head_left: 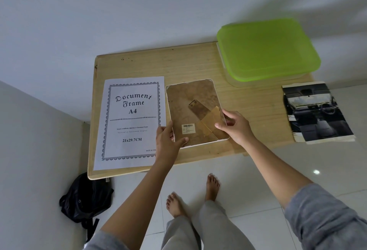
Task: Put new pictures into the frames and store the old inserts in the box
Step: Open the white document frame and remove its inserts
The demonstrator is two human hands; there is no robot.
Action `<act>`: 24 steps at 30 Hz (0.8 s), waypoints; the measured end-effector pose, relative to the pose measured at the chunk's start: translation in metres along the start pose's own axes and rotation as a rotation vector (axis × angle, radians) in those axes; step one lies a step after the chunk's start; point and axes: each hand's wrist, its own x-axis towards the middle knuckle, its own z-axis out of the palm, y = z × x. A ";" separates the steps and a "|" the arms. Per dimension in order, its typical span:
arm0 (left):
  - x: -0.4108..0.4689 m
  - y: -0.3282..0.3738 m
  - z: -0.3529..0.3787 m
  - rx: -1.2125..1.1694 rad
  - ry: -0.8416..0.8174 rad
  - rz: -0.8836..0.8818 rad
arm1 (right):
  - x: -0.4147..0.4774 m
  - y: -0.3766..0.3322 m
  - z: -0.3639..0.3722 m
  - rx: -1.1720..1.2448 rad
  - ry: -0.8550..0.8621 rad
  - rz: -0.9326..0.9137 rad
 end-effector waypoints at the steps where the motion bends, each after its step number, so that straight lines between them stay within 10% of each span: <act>1: 0.000 0.000 0.000 0.006 0.000 0.002 | -0.002 0.001 -0.001 -0.015 -0.020 -0.008; 24: 0.001 0.001 -0.002 0.007 -0.037 -0.024 | -0.006 0.007 0.007 0.169 0.070 0.039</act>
